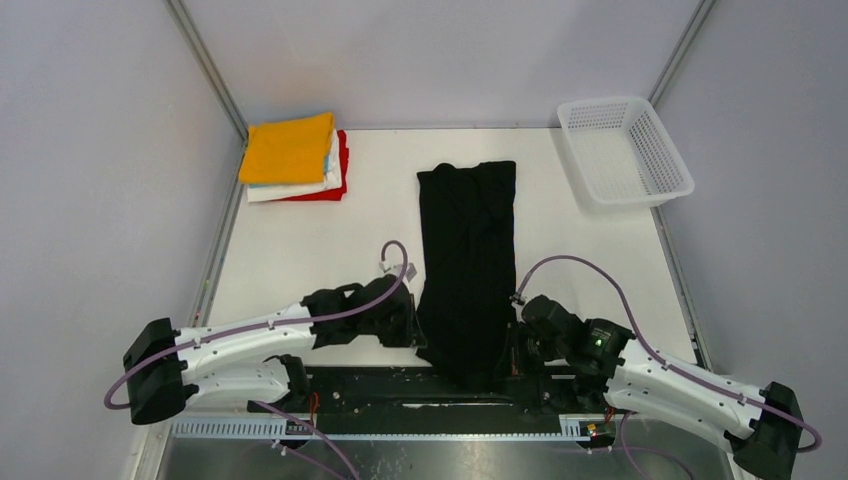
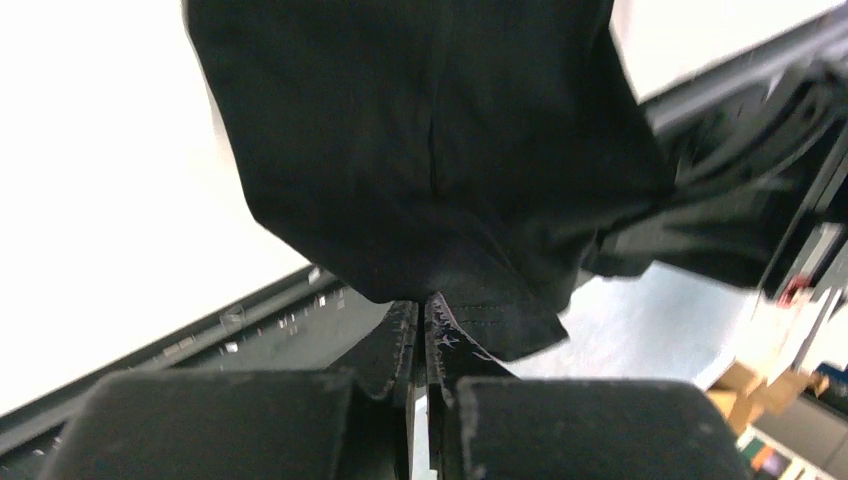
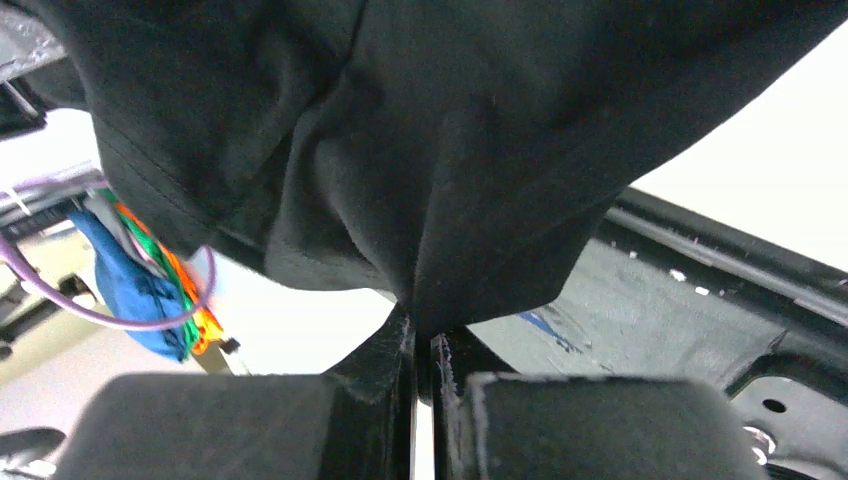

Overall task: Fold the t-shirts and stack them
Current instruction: Grab the bottom of the folded rectangular tshirt with both arms, then fold the folded rectangular tshirt in 1/3 of the way

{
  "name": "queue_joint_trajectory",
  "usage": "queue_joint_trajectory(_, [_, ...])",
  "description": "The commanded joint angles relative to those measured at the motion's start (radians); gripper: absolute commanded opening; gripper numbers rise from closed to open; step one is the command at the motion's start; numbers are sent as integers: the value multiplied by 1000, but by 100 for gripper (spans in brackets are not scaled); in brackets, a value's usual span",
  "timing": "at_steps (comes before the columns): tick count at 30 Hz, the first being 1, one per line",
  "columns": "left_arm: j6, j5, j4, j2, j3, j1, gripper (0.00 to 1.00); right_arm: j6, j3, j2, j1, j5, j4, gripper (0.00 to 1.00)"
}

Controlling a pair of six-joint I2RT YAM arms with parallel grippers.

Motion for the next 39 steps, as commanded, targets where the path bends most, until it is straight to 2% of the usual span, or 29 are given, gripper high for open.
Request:
queue_joint_trajectory(1, [81, -79, 42, 64, 93, 106, 0, -84, 102, 22, -133, 55, 29, 0])
queue_joint_trajectory(10, [177, -50, 110, 282, 271, 330, 0, -238, 247, 290, -425, -72, 125, 1])
queue_joint_trajectory(18, [244, -2, 101, 514, 476, 423, 0, -305, 347, 458, -615, -124, 206, 4])
queue_joint_trajectory(23, [260, 7, 86, 626, 574, 468, 0, -325, 410, 616, -677, -200, 260, 5])
queue_joint_trajectory(29, [283, 5, 62, 745, 684, 505, 0, -329, 481, 766, -753, -202, 298, 7])
queue_joint_trajectory(32, [294, 16, 52, 816, 745, 521, 0, -324, 512, 843, -779, -195, 330, 12])
queue_joint_trajectory(34, [299, 23, 47, 865, 783, 531, 1, -326, 545, 903, -789, -216, 344, 21])
queue_joint_trajectory(35, [299, 26, 38, 887, 815, 540, 7, -329, 564, 936, -793, -230, 354, 24])
queue_joint_trajectory(36, [302, 33, 30, 904, 837, 547, 19, -330, 587, 967, -798, -236, 356, 25])
queue_joint_trajectory(37, [304, 35, 24, 918, 857, 554, 34, -335, 612, 994, -806, -243, 356, 28])
queue_joint_trajectory(38, [308, 38, 20, 927, 877, 560, 42, -340, 639, 1018, -814, -243, 355, 38])
queue_joint_trajectory(39, [313, 41, 18, 931, 895, 567, 51, -343, 667, 1032, -818, -242, 355, 55])
